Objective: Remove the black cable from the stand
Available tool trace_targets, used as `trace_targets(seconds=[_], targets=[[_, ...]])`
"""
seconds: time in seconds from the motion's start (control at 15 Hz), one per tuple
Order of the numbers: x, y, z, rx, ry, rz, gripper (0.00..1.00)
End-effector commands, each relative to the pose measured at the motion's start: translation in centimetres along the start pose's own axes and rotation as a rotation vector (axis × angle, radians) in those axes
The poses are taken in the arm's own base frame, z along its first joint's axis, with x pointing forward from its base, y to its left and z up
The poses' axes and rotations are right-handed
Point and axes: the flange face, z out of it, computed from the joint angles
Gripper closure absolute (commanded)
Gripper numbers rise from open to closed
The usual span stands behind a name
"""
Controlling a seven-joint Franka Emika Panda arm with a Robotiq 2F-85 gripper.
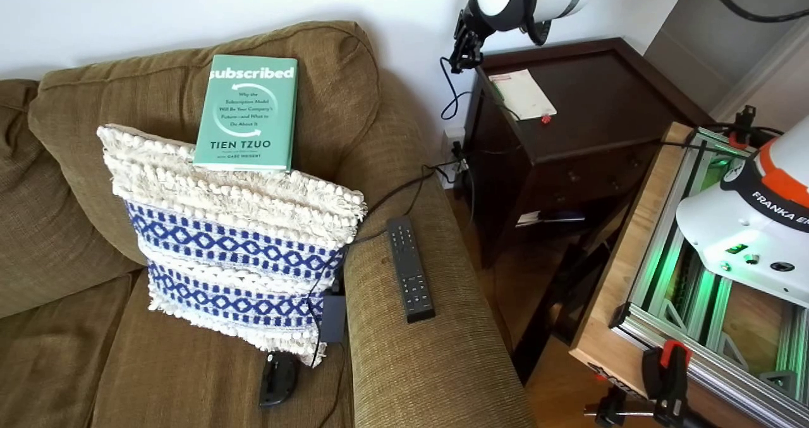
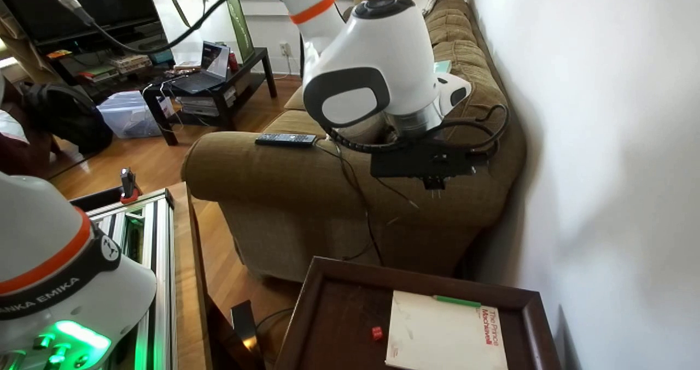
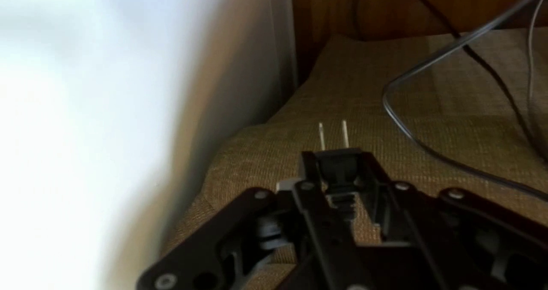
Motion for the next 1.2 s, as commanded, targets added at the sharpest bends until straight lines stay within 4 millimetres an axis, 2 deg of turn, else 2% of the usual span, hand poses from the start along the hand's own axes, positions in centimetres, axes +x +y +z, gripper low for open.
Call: trace_targets(seconds=[0.0,0.13,0.2,0.4,0.6,0.67,0.93,1.13], targets=[[-0.7,2.0,4.2,-0.039,-0.009,-0.021,0.93],[-1.6,2.9,5.9,-0.024,-0.028,-0.011,0.93],[-0.9,1.7,4.0,-0.022,-0.018,-0.001,0.72],[-1.6,2.6,5.6,-0.022,-0.031,0.008,0.72],[-1.5,2.7,5.7,-0.023,-0.029,0.006,0.72],[-1.8,2.9,6.8,-0.062,-0.032,-0.010,0.93],[-1.9,3.2,9.6,-0.172,-0.025,-0.074,0.93],[-3.1,3.9,11.6,-0.205,-0.079,-0.089,0.93]])
